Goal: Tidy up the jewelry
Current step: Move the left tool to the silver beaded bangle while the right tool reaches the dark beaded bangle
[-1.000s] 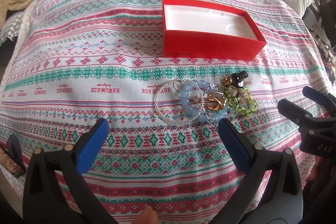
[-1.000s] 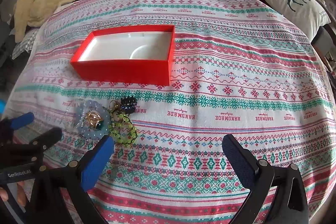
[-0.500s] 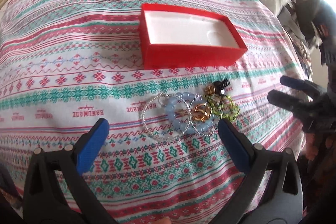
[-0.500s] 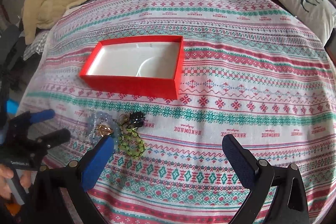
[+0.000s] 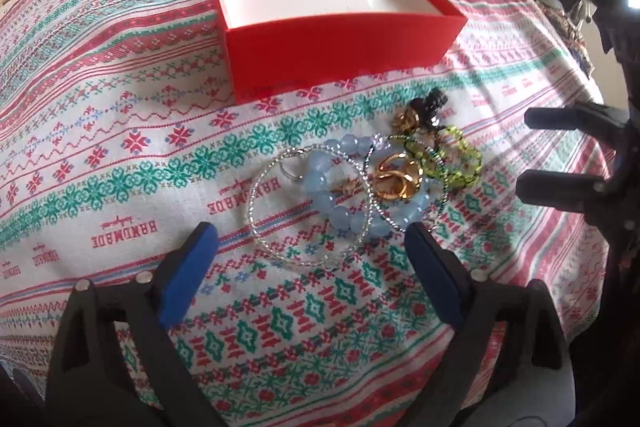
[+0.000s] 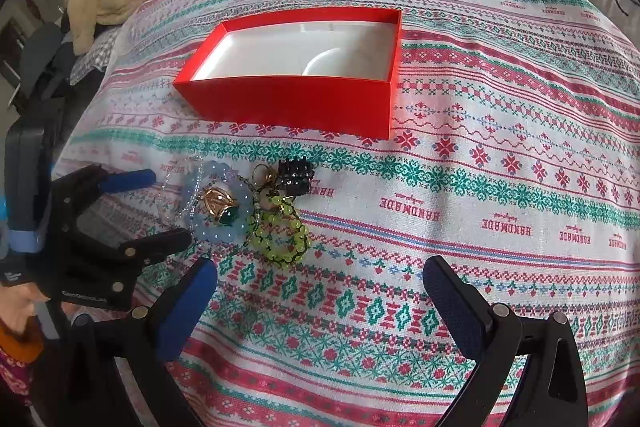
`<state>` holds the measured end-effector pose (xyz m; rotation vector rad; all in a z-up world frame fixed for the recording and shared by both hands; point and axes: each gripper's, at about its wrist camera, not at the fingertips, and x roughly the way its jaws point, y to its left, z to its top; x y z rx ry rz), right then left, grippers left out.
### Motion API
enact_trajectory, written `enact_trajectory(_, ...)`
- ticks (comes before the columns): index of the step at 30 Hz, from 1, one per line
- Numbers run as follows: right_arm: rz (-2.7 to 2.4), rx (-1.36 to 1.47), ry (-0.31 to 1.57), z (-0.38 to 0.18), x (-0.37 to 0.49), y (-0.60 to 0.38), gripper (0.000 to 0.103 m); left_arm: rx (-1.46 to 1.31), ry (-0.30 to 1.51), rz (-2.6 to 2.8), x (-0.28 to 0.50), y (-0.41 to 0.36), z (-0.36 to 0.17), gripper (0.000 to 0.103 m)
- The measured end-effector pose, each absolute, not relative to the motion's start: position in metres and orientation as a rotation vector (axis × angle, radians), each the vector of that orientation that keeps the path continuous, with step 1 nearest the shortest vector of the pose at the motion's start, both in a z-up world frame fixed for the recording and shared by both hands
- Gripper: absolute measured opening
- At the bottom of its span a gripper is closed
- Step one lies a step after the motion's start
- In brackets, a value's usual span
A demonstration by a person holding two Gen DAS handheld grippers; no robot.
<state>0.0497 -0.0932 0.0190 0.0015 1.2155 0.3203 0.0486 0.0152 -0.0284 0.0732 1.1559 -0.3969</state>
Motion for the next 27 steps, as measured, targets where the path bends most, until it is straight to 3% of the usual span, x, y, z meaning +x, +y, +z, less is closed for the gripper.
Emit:
enact_trajectory(9,0.333,-0.069,1.216,0.01,0.054,-0.075,0.103,0.098,1.127,-0.348,0.054,0.011,-0.025,0.059)
enact_trajectory(15,0.36,-0.087,1.21,0.01,0.053,-0.062,0.103,0.101,1.128,-0.335,0.046,0.022,-0.022,0.055)
enact_trajectory(17,0.373,-0.086,1.203,0.012,0.05,-0.063,0.103,0.103,1.119,-0.321,0.043,0.024,-0.018,0.046)
enact_trajectory(18,0.383,-0.085,1.195,0.013,0.049,-0.061,0.102,0.103,1.12,-0.312,0.042,0.024,-0.017,0.037)
enact_trajectory(25,0.49,-0.063,1.152,0.016,0.043,-0.041,0.085,0.102,1.148,-0.255,0.039,0.041,-0.015,0.037)
enact_trajectory(26,0.502,-0.063,1.15,0.015,0.042,-0.037,0.084,0.095,1.149,-0.255,0.038,0.044,-0.014,0.039)
enact_trajectory(27,0.514,-0.063,1.152,0.013,0.042,-0.033,0.084,0.089,1.146,-0.255,0.038,0.045,-0.013,0.049)
